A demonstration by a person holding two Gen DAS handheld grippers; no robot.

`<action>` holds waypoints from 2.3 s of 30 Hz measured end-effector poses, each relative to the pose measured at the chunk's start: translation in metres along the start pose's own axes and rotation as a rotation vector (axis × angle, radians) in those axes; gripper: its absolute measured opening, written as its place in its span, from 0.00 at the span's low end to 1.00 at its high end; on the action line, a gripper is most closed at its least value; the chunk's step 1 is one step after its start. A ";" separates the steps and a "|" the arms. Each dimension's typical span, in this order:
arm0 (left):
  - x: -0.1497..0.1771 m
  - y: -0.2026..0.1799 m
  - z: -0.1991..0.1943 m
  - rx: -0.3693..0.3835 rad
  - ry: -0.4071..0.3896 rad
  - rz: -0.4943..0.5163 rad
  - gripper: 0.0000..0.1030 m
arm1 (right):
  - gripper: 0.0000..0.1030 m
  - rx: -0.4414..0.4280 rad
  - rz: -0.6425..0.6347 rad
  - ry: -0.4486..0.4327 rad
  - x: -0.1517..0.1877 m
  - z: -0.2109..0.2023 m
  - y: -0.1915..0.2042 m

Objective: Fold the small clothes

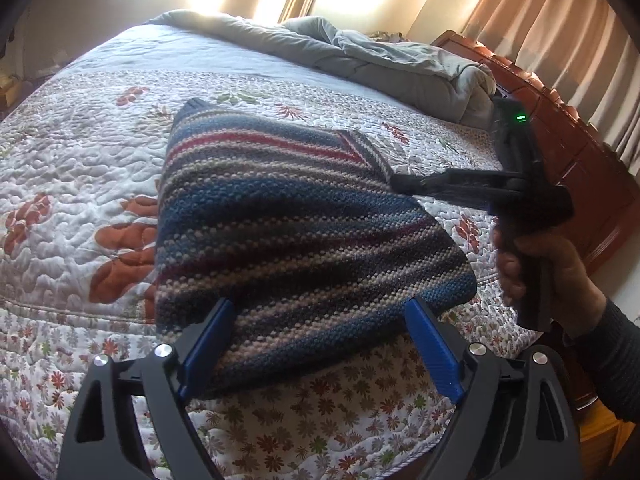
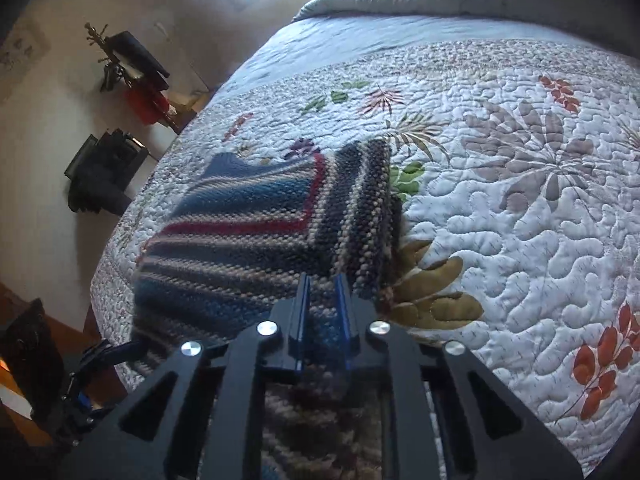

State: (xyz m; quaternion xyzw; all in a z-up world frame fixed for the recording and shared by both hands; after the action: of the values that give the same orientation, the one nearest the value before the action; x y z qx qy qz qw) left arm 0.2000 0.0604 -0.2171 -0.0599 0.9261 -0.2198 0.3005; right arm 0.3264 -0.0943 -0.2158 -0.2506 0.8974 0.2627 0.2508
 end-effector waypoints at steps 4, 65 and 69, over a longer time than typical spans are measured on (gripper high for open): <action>0.005 -0.002 -0.005 -0.002 -0.001 0.003 0.87 | 0.18 -0.007 -0.049 -0.038 0.021 -0.040 0.034; 0.108 -0.091 -0.316 -0.258 -0.293 -0.008 0.96 | 0.97 0.492 -0.117 -0.245 0.162 -0.302 0.255; 0.112 -0.084 -0.313 -0.217 -0.284 -0.041 0.96 | 0.97 0.508 -0.127 -0.262 0.165 -0.303 0.260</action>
State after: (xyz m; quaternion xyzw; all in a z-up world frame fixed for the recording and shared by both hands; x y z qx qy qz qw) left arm -0.0750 0.0744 -0.0135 -0.1414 0.8913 -0.1143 0.4154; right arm -0.0452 -0.1361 0.0010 -0.1994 0.8768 0.0433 0.4355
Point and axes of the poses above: each gripper's, at about its wrist camera, not at the fingertips, and z roughly the way its jaws point, y to its left, x to its underside, the point moved 6 cm from there along z, roughly the way its jaws point, and after that the axes turned 10 degrees about -z, right-handed, at the moved point
